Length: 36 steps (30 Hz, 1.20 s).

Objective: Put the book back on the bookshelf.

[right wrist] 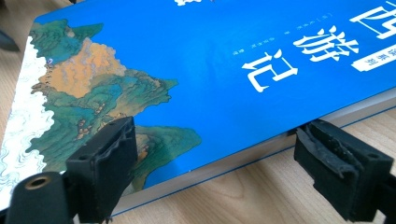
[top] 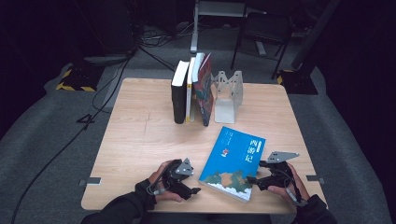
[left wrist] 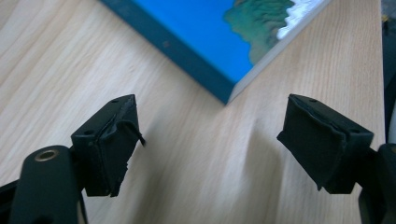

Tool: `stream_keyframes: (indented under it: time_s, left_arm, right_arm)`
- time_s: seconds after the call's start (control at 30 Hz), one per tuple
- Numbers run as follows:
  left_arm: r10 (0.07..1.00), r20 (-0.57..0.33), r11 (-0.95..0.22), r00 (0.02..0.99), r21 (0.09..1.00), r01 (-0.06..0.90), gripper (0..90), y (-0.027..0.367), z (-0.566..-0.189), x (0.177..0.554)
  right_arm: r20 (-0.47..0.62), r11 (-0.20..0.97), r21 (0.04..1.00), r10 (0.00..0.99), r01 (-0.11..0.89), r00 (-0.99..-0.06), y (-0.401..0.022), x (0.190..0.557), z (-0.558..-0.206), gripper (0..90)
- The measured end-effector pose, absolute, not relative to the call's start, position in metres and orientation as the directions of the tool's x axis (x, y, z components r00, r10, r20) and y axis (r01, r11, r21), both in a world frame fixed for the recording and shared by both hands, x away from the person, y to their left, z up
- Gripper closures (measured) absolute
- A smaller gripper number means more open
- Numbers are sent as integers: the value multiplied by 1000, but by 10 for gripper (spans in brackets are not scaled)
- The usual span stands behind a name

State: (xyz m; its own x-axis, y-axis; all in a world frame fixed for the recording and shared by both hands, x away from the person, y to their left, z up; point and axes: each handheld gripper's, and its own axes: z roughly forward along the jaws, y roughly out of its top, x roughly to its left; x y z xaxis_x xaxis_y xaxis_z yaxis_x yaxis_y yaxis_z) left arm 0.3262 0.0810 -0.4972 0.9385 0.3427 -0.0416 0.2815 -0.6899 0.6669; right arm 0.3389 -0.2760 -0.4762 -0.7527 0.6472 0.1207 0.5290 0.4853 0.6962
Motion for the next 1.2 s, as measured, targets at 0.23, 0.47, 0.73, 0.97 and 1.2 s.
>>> stream_keyframes:
  time_s: [0.23,0.47,0.73,0.97,1.2]
  left_arm:
    - [373,-7,-684,928,674,280,175,72,-501,337]
    - [453,10,-672,892,661,334,210,90,-498,353]
    - [566,-18,-603,824,673,429,211,108,-500,388]
    - [719,31,-515,694,693,503,347,127,-499,419]
    - [666,-71,-473,743,731,493,280,141,-492,419]
  right_arm:
    - [127,499,705,611,505,-781,-277,330,-474,190]
    - [145,505,710,576,490,-804,-274,326,-475,218]
    - [46,520,715,633,468,-773,-269,320,-478,285]
    - [-71,516,713,727,475,-683,-275,324,-482,201]
    - [-77,471,725,780,502,-621,-277,337,-484,190]
